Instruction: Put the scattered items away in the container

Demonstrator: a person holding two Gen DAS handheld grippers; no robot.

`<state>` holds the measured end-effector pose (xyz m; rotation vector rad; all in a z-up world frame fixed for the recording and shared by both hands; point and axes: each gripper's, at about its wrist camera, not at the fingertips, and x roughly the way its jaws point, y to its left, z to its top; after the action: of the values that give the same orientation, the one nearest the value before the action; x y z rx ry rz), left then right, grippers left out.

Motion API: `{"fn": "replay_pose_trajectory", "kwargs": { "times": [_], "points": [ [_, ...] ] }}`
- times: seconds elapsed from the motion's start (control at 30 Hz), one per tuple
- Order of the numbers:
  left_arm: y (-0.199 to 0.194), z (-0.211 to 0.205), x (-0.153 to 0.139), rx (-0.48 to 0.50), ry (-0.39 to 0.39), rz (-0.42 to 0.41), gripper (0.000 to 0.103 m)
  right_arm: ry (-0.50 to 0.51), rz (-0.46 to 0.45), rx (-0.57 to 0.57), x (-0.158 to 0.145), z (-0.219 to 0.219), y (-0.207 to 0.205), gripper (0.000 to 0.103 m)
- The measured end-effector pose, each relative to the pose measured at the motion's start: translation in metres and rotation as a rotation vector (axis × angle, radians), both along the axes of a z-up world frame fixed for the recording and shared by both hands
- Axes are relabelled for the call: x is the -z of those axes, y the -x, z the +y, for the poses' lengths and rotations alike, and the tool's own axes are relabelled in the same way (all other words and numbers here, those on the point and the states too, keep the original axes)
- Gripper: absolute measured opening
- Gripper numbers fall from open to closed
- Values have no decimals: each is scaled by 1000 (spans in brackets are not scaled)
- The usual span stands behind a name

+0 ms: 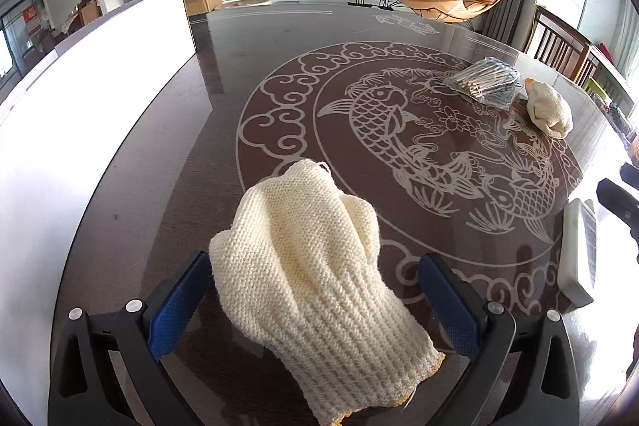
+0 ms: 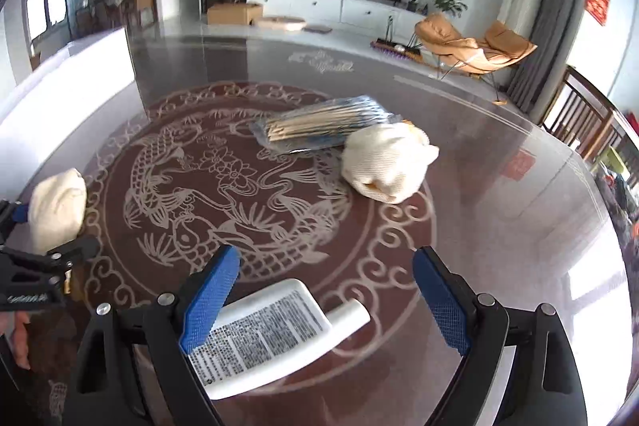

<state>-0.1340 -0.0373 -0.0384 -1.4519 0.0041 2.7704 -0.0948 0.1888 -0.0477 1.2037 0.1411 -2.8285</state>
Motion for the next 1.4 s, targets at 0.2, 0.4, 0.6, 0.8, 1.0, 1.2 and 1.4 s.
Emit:
{"fn": "replay_pose_trajectory", "kwargs": {
  "times": [0.2, 0.4, 0.6, 0.8, 1.0, 1.2, 1.4],
  "points": [
    [0, 0, 1, 0, 0, 0, 103, 145, -109, 97, 18, 43, -63, 89],
    [0, -4, 0, 14, -36, 7, 103, 254, -140, 83, 38, 47, -86, 90],
    [-9, -14, -5, 67, -113, 26, 103, 211, -108, 85, 42, 34, -93, 90],
    [-5, 6, 0, 64, 9, -5, 103, 176, -90, 79, 43, 29, -92, 91],
    [-5, 4, -1, 57, 7, 0, 103, 171, -84, 83, 43, 28, -92, 91],
    [-6, 3, -1, 55, 7, 1, 103, 64, -107, 86, 47, 16, -88, 91],
    [-6, 4, -1, 54, 6, 1, 103, 53, -108, 90, 48, 16, -87, 91]
  ]
}}
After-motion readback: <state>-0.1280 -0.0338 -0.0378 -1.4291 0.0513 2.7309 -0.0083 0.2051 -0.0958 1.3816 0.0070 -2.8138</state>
